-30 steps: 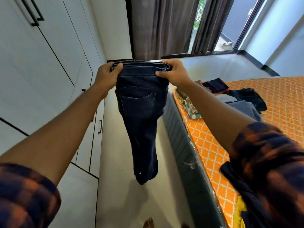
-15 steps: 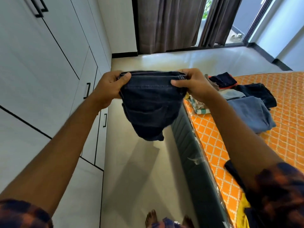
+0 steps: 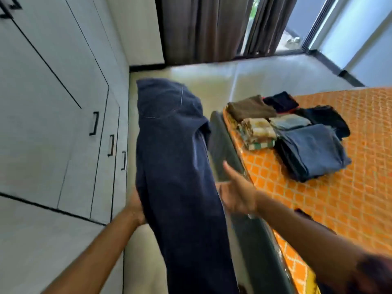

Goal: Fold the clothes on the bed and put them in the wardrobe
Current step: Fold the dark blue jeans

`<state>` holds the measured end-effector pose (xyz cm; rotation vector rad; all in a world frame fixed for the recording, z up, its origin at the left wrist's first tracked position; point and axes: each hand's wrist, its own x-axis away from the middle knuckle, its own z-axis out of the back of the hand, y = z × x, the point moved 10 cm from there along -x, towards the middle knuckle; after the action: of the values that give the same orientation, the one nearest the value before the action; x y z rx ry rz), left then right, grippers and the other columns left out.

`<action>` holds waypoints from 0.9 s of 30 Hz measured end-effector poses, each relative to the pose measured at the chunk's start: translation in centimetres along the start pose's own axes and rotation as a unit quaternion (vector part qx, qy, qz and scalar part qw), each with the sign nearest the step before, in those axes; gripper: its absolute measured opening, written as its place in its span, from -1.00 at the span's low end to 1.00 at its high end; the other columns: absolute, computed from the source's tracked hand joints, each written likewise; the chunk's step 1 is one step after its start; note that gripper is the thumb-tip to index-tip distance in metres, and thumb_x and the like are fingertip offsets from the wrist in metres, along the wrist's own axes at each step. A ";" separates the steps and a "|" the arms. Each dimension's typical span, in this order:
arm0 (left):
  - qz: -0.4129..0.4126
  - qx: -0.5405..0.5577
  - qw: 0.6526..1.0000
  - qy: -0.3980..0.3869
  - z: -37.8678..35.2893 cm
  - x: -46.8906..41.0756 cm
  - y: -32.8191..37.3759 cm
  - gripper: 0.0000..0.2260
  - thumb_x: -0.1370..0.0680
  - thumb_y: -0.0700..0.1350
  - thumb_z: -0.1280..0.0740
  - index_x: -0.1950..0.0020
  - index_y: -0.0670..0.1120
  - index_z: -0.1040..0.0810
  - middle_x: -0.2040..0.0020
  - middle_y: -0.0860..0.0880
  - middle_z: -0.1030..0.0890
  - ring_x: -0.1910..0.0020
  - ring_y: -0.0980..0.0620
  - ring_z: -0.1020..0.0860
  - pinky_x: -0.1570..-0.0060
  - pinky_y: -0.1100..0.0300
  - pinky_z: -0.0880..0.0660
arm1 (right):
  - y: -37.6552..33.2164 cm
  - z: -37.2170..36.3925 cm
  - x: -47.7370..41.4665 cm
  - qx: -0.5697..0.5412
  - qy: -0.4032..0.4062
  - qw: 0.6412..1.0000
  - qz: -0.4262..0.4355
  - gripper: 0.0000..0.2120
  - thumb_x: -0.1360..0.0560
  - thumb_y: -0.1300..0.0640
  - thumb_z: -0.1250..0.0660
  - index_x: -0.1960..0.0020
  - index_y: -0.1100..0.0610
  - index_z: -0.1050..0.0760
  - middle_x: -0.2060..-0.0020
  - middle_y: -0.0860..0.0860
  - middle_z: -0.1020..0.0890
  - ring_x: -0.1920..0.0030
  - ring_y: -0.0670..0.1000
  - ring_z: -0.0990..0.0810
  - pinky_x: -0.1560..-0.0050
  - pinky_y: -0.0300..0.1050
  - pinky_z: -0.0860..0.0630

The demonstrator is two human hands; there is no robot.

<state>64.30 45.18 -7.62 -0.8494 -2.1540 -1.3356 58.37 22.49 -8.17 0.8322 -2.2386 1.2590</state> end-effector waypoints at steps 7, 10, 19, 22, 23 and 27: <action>0.087 -0.014 0.996 -0.019 2.1 -1.2 -5.4 -0.42 -0.57 0.29 -0.25 -0.12 -0.23 -0.66 -0.11 -0.25 -0.68 -0.10 -0.18 -0.62 -0.17 -0.02 -0.48 | 5.8 -0.7 -1.7 0.119 0.178 0.967 0.137 -0.85 -0.59 0.25 -0.38 -0.13 0.24 -0.64 0.04 0.13 -0.75 0.00 0.12 -0.71 -0.05 -0.01 -0.62; 0.115 -0.175 0.978 -0.012 4.1 -0.1 -8.4 -0.60 -0.43 0.04 -0.51 -0.12 -0.22 -0.66 -0.17 -0.26 -0.66 -0.04 -0.15 -0.66 -0.06 0.05 -0.56 | 7.5 0.2 0.2 0.132 0.174 0.967 0.130 -0.84 -0.58 0.26 -0.39 -0.11 0.30 -0.64 0.03 0.21 -0.73 0.04 0.13 -0.71 0.00 -0.03 -0.60; -0.014 -0.306 0.941 0.142 3.6 3.8 -11.3 -0.41 -0.31 -0.24 -0.65 -0.24 -0.16 -0.46 0.03 0.00 -0.58 0.07 0.02 -0.59 0.15 0.22 -0.49 | 11.0 5.2 6.4 0.162 0.328 0.925 0.103 -0.92 -0.54 0.14 -0.46 -0.03 0.09 -0.66 0.10 0.03 -0.76 0.04 0.03 -0.74 -0.12 0.13 -0.65; -0.139 -0.446 0.880 0.091 -0.1 5.7 -10.0 -0.15 -0.24 -0.19 -0.67 -0.40 0.09 -0.30 0.00 0.09 -0.50 0.05 0.13 -0.52 0.10 0.19 -0.50 | 10.6 6.4 8.2 0.179 0.357 0.911 0.105 -0.69 -0.49 0.12 -0.52 -0.21 0.06 -0.59 -0.08 0.00 -0.73 -0.04 -0.02 -0.71 -0.14 0.10 -0.65; -0.154 -0.499 0.851 0.057 -1.5 6.0 -10.5 -0.20 -0.22 -0.16 -0.65 -0.37 0.12 -0.39 0.00 0.07 -0.56 0.05 0.09 -0.56 0.09 0.17 -0.53 | 10.1 6.8 9.1 0.184 0.360 0.908 0.114 -0.41 -0.43 0.09 -0.58 -0.40 0.04 -0.46 -0.24 0.00 -0.65 -0.14 -0.03 -0.67 -0.18 0.09 -0.63; -0.231 -0.676 0.699 0.030 -5.5 6.8 -10.7 -0.72 -0.35 -0.14 -0.53 -0.03 0.04 -0.71 0.05 -0.04 -0.66 0.05 -0.10 -0.61 0.07 0.13 -0.52 | 7.2 5.9 10.6 0.355 0.243 0.889 0.158 0.09 -0.24 0.30 -0.63 -0.59 -0.15 -0.17 -0.40 -0.21 -0.43 -0.33 -0.20 -0.47 -0.23 -0.31 -0.46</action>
<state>52.28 38.33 -7.43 -0.6115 -0.9764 -3.2121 45.25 17.25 -8.76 0.2959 -1.5306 2.2198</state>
